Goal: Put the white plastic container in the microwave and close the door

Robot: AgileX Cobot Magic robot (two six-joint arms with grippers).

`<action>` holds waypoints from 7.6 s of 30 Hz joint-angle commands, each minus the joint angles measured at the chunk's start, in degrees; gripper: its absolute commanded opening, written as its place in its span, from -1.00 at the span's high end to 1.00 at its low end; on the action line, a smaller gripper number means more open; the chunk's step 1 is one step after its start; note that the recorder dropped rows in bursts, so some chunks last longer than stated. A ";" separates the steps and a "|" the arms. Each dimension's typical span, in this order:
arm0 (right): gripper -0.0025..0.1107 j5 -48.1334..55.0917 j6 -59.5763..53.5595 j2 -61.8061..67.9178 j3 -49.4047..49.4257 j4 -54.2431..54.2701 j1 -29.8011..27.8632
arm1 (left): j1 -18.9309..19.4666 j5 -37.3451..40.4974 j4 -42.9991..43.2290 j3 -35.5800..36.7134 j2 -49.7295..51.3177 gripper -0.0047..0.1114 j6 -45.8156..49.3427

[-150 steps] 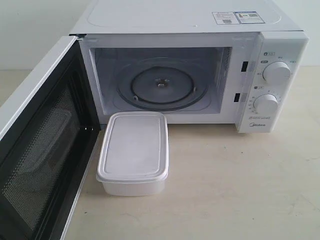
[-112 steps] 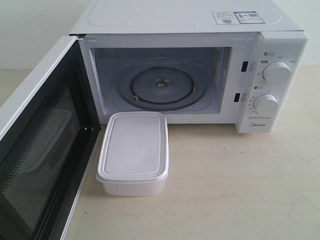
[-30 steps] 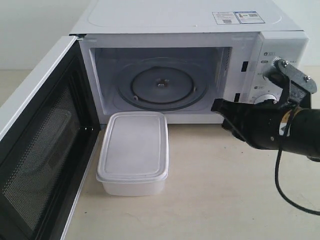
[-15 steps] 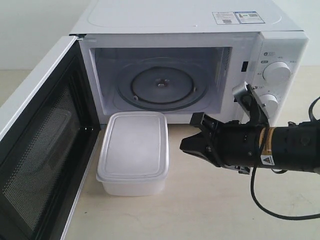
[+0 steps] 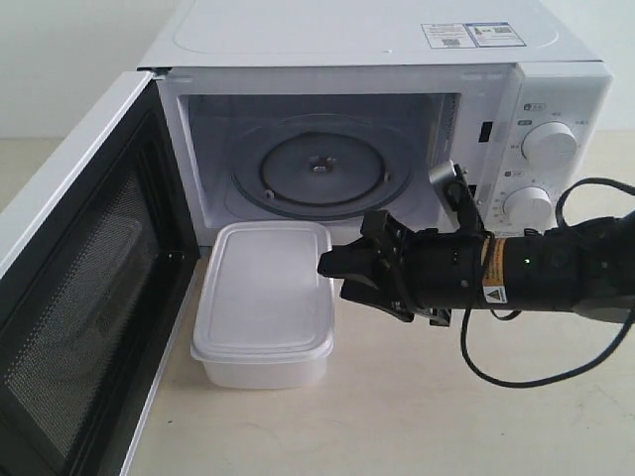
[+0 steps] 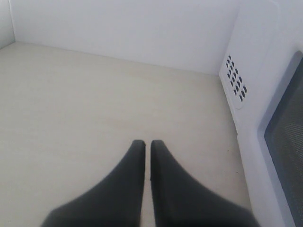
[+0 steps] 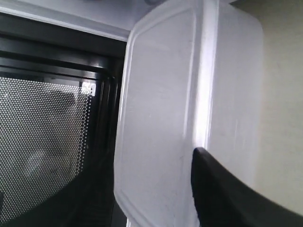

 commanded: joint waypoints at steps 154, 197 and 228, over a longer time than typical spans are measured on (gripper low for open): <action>0.96 -2.34 -28.93 -18.50 19.93 99.48 35.65 | 0.06 -0.29 -0.22 0.14 -0.17 0.84 -0.40; 0.96 7.55 -52.45 -1.05 -11.05 109.76 26.73 | 0.06 -0.29 -0.22 0.14 -0.17 0.84 -0.40; 0.96 8.10 -53.70 3.64 -17.11 108.29 22.82 | 0.06 -0.29 -0.22 0.14 -0.17 0.84 -0.40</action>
